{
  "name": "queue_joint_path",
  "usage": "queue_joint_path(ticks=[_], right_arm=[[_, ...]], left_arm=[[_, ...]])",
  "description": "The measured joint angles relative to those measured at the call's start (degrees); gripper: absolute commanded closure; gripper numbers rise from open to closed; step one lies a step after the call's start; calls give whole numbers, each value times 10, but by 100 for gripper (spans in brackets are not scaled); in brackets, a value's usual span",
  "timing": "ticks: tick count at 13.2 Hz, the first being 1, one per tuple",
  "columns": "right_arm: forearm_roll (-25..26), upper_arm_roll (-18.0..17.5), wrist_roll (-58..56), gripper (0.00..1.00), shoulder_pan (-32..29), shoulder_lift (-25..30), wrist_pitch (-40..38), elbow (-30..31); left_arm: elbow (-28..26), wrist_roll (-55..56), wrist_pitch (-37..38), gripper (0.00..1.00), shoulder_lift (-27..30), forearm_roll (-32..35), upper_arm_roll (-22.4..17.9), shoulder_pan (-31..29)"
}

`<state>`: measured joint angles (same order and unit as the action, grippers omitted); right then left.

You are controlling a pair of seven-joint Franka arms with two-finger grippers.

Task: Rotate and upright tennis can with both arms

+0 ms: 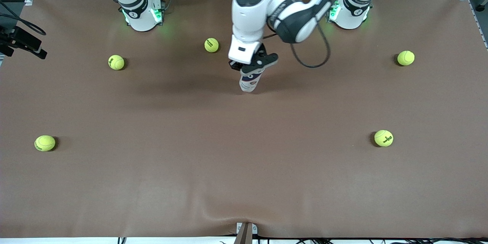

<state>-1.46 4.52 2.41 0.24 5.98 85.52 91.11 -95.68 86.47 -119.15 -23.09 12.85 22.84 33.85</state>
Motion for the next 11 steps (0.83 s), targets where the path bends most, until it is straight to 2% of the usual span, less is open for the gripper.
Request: queue_joint_path(ticks=[7, 10, 11], right_arm=[[0, 1, -8, 0, 0, 0, 0, -1], [0, 1, -8, 0, 0, 0, -1, -1], [0, 1, -8, 0, 0, 0, -1, -1]], left_arm=[[7, 39, 1, 100, -39, 66, -4, 19], [12, 58, 2, 37, -43, 71, -5, 22], [12, 61, 2, 22, -44, 71, -5, 22]])
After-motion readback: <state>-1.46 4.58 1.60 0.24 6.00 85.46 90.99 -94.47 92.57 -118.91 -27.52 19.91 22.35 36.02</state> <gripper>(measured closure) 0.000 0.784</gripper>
